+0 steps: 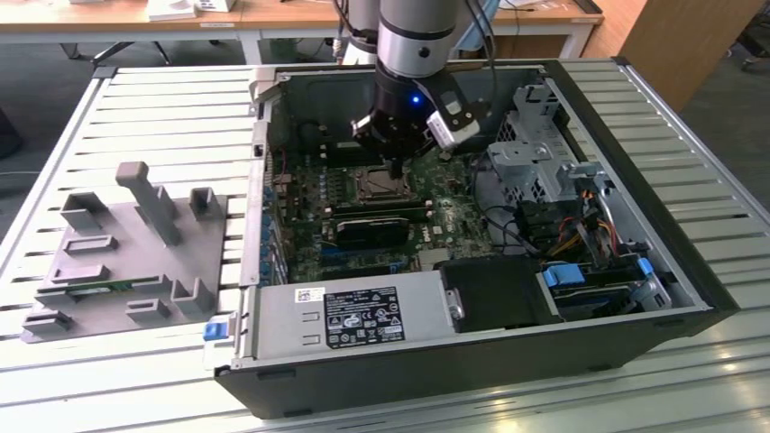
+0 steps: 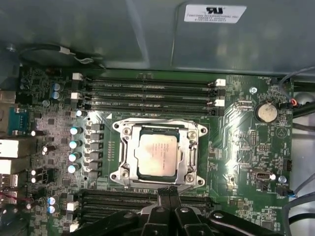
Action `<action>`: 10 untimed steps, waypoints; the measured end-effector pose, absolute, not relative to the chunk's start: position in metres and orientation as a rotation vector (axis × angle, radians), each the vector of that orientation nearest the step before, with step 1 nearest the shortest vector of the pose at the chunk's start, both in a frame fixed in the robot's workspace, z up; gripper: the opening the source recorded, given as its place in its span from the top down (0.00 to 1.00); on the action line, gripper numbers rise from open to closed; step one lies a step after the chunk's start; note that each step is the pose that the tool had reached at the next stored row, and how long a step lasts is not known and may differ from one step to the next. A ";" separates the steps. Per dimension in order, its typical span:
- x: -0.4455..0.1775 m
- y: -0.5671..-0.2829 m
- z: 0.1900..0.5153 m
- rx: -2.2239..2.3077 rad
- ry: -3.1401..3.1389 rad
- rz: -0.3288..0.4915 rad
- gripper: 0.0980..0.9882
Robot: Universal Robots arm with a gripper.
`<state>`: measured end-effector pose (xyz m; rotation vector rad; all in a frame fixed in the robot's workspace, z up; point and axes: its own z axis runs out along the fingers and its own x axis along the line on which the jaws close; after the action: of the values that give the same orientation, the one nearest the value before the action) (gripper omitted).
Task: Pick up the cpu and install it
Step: 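Install the second cpu locking lever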
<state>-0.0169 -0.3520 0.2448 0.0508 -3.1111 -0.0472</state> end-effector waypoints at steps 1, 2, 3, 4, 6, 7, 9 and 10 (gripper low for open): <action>-0.017 -0.353 0.244 0.051 -3.111 -0.047 0.99; -0.017 -0.354 0.244 0.051 -3.111 -0.048 0.99; -0.017 -0.356 0.243 0.051 -3.111 -0.048 0.99; -0.017 -0.357 0.243 0.051 -3.111 -0.048 0.99; -0.018 -0.358 0.242 0.051 -3.111 -0.048 0.99; -0.020 -0.358 0.242 0.051 -3.111 -0.048 0.99; -0.024 -0.358 0.241 0.051 -3.111 -0.048 0.99; -0.025 -0.358 0.241 0.051 -3.111 -0.049 0.99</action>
<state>-0.0246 -0.3579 0.2410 0.0509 -3.1111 -0.0485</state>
